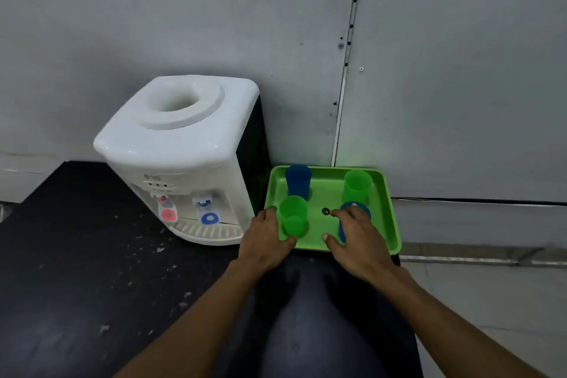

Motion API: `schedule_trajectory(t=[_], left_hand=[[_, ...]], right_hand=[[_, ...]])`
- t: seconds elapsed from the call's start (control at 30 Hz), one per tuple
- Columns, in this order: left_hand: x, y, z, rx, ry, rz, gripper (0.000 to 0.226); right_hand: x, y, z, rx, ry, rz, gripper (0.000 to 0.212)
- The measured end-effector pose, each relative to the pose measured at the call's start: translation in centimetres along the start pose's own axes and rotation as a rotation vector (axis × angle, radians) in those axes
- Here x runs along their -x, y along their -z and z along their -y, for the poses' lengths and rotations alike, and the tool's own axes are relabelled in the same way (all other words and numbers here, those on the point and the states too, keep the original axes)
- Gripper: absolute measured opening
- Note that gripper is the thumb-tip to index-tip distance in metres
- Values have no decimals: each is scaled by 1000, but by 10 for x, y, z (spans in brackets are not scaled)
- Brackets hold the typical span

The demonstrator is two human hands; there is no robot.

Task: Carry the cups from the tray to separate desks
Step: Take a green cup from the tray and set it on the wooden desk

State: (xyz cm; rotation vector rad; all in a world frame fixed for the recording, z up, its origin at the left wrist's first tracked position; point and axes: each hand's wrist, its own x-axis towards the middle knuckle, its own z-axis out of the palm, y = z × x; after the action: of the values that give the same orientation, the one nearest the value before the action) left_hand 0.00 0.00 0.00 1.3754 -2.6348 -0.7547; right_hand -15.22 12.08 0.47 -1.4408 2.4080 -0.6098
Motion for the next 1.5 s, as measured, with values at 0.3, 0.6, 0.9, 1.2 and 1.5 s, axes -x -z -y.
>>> schedule_trajectory(t=[0.3,0.6,0.9,1.2,1.5], left_hand=[[-80,-27,23,-121,-45,141,90],[-107,-46,23,-142,-91,166,94],[-114,-49,21,-151,-86,112,94],[-109,-43,19,-167,-95,81,96],[-78,-25,1,-157,-236,-31,91]], right_hand=[[-53,-31,-17,103,4,69,61],[-76,-40,-20,138,-5,67,63],[-78,-39,-21,117,-13,53,62],[-68,-31,-21,2,-74,9,58],[-41,-2,-17,-335,-193,-170,46]])
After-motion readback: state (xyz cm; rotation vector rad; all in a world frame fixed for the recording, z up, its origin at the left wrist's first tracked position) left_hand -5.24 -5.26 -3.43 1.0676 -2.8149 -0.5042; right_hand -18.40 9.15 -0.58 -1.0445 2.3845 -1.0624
